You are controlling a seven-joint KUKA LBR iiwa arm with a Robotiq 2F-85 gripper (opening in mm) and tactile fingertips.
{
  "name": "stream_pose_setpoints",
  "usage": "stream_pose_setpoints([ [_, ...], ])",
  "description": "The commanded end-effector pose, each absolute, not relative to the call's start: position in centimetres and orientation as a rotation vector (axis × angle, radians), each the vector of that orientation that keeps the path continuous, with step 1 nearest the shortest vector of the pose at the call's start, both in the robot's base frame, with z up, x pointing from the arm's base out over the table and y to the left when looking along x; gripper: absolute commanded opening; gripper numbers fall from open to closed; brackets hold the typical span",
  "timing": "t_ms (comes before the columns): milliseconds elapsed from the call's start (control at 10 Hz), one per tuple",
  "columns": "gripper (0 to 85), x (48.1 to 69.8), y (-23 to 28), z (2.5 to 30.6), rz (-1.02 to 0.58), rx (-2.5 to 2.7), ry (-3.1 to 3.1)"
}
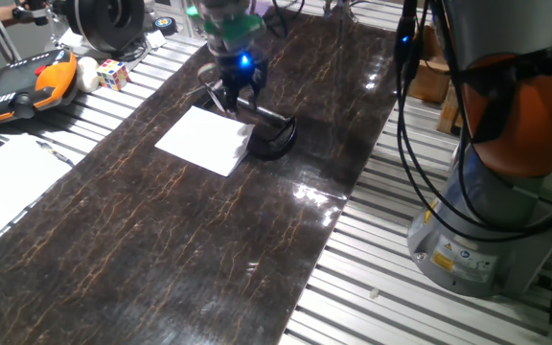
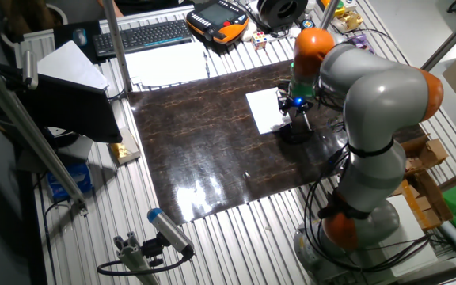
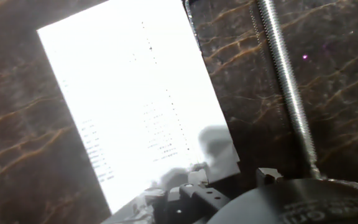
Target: Unfold a piece of paper
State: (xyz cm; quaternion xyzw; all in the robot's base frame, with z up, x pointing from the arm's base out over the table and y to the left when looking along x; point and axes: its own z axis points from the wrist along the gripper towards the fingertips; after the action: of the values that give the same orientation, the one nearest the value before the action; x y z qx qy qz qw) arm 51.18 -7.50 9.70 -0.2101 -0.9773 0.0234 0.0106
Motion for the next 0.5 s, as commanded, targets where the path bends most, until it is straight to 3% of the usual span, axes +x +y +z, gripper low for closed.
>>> stream_pose_setpoints([
  [0, 46.7, 51.07, -7.60, 7.67, 0.065, -0.654, -3.053],
  [400, 47.0, 50.90, -7.88, 6.68, 0.070, -0.643, -3.072],
])
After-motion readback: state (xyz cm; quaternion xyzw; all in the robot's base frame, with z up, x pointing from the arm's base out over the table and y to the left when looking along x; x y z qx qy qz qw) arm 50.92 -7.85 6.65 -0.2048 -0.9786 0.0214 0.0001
